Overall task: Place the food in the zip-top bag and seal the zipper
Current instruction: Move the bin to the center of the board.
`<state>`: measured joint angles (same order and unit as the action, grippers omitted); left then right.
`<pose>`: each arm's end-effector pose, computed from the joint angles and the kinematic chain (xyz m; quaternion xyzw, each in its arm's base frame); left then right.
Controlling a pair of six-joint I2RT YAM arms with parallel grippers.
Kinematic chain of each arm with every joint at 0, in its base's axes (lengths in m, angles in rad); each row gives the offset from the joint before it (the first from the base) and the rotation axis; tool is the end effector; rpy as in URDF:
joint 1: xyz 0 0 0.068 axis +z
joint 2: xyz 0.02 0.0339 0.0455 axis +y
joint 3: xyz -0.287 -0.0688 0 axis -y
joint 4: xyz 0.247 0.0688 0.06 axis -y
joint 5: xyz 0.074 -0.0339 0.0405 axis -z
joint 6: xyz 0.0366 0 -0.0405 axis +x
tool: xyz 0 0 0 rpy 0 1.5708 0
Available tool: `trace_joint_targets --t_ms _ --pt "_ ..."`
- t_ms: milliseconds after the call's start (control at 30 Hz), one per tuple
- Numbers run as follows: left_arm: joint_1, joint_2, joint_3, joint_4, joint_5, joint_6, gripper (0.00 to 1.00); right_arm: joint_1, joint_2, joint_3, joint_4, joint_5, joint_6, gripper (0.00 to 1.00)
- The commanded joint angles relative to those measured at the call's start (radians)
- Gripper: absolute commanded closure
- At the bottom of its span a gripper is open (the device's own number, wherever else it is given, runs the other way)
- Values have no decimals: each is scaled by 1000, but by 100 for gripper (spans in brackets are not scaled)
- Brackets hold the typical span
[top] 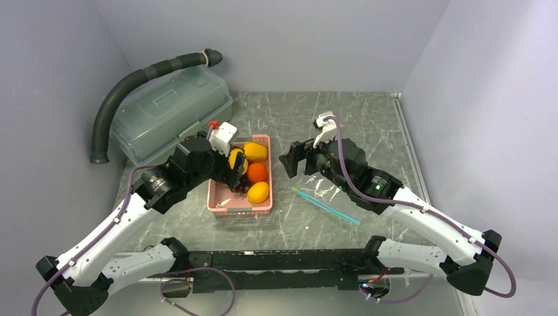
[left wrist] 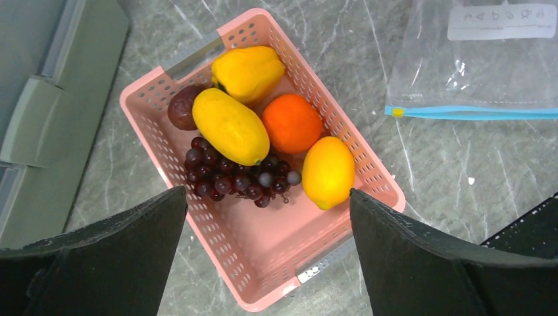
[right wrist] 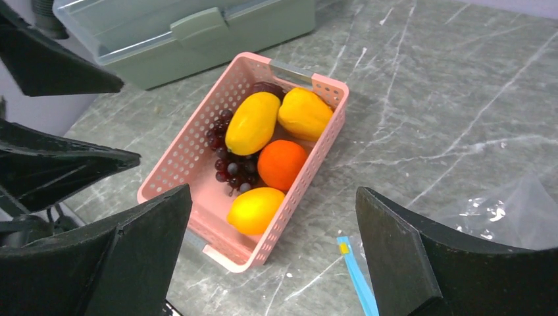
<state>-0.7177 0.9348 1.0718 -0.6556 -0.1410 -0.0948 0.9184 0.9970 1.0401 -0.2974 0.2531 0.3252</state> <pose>0.1403 -0.1157 0.3829 0.2307 0.8320 -0.1420 0.4842 0.1374 0.1647 0.3976 -0.1555 0.7730 0.2723 0.5514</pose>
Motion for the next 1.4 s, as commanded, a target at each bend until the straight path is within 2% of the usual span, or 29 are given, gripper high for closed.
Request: trace_joint_targets --t_ms 0,467,700,833,1067,1367 --pt "-2 -33 23 30 -78 -25 1 5 -23 24 1 77 17 0" --pt "-3 -36 71 -97 -196 -74 1 5 -54 20 -32 -8 -37 0" --pt "-3 -118 32 -149 -217 -110 1 5 -6 49 -66 -25 -58 0" --pt "-3 -180 -17 -155 -269 -129 1 6 66 104 -102 -47 -56 2" --pt "-2 -293 -73 -136 -322 -157 1 47 202 195 -139 15 -15 4" --pt "-3 -297 -65 -163 -383 -183 1 114 394 316 -137 47 40 8"
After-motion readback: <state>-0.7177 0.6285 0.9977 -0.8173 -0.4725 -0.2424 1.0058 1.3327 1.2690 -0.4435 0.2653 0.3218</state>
